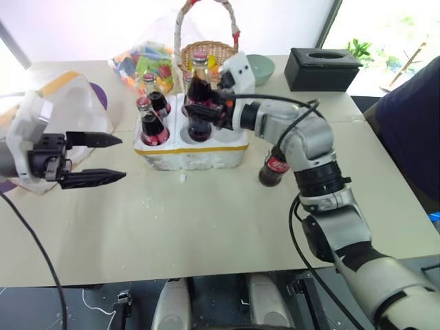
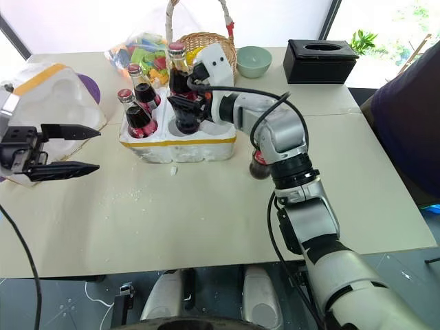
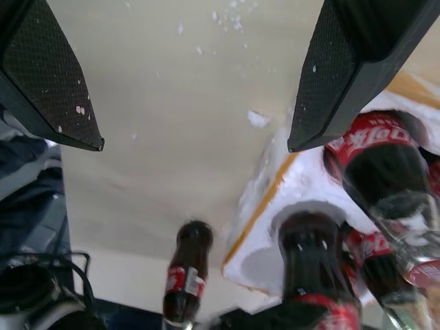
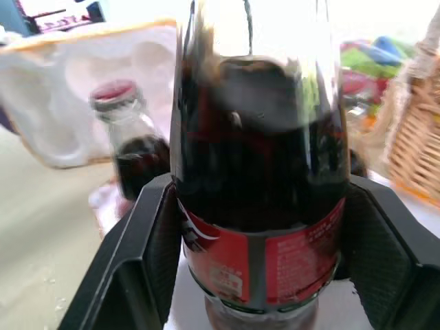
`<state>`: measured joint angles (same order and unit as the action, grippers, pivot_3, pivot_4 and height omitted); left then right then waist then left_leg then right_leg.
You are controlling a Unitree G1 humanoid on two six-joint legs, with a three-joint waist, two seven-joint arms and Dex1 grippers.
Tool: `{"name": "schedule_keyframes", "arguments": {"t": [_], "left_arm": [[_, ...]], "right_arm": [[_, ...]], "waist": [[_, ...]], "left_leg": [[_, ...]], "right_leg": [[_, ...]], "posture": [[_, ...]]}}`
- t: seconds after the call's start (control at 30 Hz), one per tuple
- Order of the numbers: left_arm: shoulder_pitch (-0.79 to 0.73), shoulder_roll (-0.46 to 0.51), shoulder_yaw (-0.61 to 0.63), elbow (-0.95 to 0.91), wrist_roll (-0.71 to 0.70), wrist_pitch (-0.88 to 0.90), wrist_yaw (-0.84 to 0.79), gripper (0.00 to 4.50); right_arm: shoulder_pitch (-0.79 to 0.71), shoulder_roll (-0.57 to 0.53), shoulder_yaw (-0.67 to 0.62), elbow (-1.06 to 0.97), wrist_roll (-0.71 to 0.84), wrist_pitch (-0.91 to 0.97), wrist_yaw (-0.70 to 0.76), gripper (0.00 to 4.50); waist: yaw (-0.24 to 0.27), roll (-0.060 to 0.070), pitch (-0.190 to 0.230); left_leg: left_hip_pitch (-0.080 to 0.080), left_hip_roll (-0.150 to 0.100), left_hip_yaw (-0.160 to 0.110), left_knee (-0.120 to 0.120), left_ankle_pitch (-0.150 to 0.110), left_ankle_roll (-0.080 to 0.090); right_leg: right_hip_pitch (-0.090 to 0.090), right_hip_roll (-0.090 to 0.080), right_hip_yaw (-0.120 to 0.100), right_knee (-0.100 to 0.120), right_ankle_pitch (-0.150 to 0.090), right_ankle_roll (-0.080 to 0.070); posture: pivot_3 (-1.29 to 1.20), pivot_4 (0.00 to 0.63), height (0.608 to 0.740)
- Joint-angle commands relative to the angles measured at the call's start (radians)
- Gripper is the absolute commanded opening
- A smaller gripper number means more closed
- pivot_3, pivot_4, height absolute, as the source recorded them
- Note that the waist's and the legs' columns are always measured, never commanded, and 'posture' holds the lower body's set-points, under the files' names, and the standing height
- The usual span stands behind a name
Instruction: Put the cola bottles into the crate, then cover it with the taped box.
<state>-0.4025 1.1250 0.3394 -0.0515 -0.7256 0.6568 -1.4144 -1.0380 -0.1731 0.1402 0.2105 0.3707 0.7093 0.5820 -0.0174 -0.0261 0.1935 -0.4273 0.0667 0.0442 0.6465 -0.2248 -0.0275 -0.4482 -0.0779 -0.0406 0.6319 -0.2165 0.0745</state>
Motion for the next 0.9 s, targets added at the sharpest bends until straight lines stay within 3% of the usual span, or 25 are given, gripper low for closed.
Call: {"name": "schedule_keyframes", "arguments": {"t": [0.03,0.4,0.53,0.9], "left_arm": [[-0.037,-0.001,0.025,0.006,-0.008,-0.015,0.026,4.50],[-0.083,-0.021,0.002,0.028,-0.003,-0.031,0.049,4.50],[-0.094,-0.024,-0.005,0.036,0.000,-0.035,0.046,4.50],[-0.126,-0.045,-0.028,0.062,0.018,-0.057,0.037,4.50]], "right_arm": [[0.040,0.031,0.016,-0.018,-0.011,-0.045,0.019,2.86],[0.040,0.049,0.053,0.079,-0.126,-0.107,0.015,2.86],[0.032,0.052,0.051,0.103,-0.145,-0.131,0.018,4.44],[0.038,0.040,0.002,-0.036,-0.097,-0.022,0.036,4.44]], "waist": [[0.000,0.000,0.000],[-0.002,-0.002,-0.002],[0.000,-0.001,-0.001],[0.000,-0.001,-0.001]], "left_leg": [[0.001,0.000,0.000,0.000,0.000,0.000],[0.005,0.000,0.000,0.001,0.000,0.000],[0.001,0.000,0.000,0.001,0.000,0.000],[0.001,0.000,0.000,0.000,0.000,0.000]], "right_leg": [[0.001,0.000,0.000,0.000,0.000,0.000],[0.005,0.000,0.000,-0.001,0.000,0.000],[0.002,0.000,0.000,-0.001,0.000,0.000],[0.001,0.000,0.000,0.000,0.000,0.000]], "posture": [[0.00,0.150,0.740],[0.00,0.150,0.740],[0.00,0.150,0.740],[0.00,0.150,0.740]]}}
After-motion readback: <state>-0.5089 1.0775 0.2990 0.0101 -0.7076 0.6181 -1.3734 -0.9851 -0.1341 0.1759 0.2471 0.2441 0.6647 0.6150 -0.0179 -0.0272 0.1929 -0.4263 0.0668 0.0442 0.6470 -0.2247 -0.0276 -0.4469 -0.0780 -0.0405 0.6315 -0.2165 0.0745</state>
